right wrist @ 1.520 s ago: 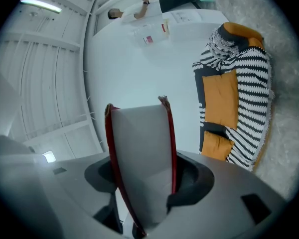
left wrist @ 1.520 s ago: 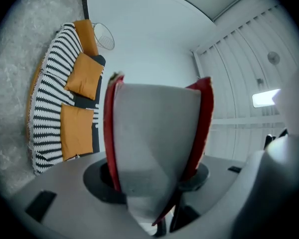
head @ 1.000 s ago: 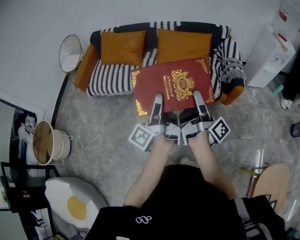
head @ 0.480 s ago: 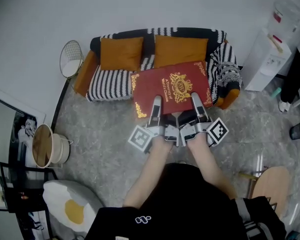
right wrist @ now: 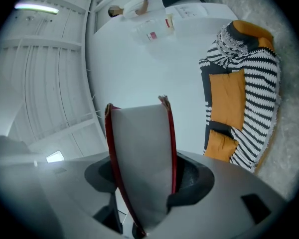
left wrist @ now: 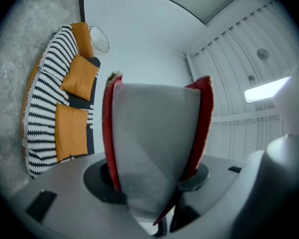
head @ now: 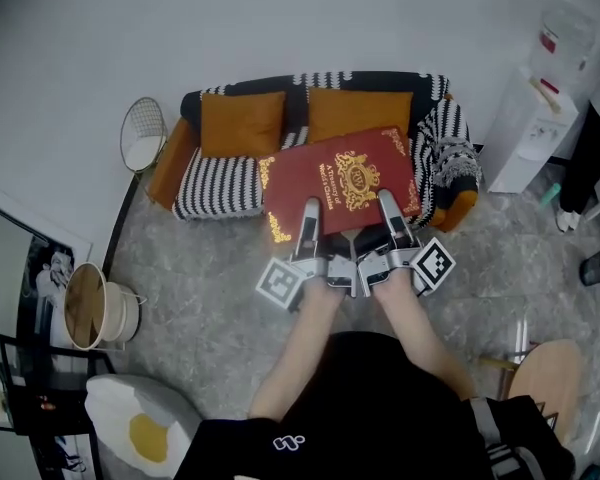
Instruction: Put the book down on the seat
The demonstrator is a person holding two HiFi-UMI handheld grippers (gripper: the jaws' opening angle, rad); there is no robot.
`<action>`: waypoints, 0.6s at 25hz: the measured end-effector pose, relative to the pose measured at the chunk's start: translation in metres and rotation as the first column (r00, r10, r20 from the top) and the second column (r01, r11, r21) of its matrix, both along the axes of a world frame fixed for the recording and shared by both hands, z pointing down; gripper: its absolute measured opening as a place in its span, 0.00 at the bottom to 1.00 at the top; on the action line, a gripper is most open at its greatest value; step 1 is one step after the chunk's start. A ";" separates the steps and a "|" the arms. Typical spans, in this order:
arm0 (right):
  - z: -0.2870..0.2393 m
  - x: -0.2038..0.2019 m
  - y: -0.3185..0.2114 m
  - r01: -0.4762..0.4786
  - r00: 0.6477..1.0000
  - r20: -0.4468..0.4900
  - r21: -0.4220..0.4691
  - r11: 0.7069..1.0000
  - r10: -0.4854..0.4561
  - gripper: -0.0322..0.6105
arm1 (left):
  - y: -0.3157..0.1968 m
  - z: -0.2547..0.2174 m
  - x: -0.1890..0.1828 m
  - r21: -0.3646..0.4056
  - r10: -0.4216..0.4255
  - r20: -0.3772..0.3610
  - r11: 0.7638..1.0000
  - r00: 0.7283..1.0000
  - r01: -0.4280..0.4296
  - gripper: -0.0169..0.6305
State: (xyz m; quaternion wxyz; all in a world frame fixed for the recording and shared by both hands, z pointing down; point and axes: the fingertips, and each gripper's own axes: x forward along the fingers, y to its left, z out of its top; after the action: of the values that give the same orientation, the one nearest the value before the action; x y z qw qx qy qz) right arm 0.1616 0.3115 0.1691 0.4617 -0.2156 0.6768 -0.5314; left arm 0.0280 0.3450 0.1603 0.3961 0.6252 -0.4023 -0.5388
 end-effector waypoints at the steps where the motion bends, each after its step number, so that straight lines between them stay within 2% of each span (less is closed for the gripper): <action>1: -0.001 -0.001 -0.001 -0.001 1.000 -0.004 0.006 1.000 0.001 0.44 | -0.001 -0.001 0.000 0.007 0.002 -0.004 1.000 1.000 -0.002 0.39; 4: 0.001 0.002 -0.012 -0.007 1.000 -0.007 0.013 1.000 0.007 0.44 | -0.014 0.002 0.003 0.010 0.011 -0.021 1.000 1.000 -0.010 0.39; 8: 0.003 0.005 -0.054 -0.021 0.999 -0.026 0.010 1.000 0.021 0.44 | -0.058 0.008 0.005 0.006 0.024 -0.042 1.000 0.999 -0.024 0.39; 15: 0.012 -0.024 -0.128 -0.050 0.998 -0.030 -0.001 0.999 0.050 0.44 | -0.136 0.017 -0.024 -0.003 0.052 -0.047 0.999 0.998 -0.052 0.39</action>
State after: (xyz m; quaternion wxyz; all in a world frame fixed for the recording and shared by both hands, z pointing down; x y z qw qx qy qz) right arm 0.1378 0.1831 0.1807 0.4643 -0.2410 0.6776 -0.5169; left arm 0.0039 0.2088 0.1772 0.4207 0.6218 -0.3776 -0.5421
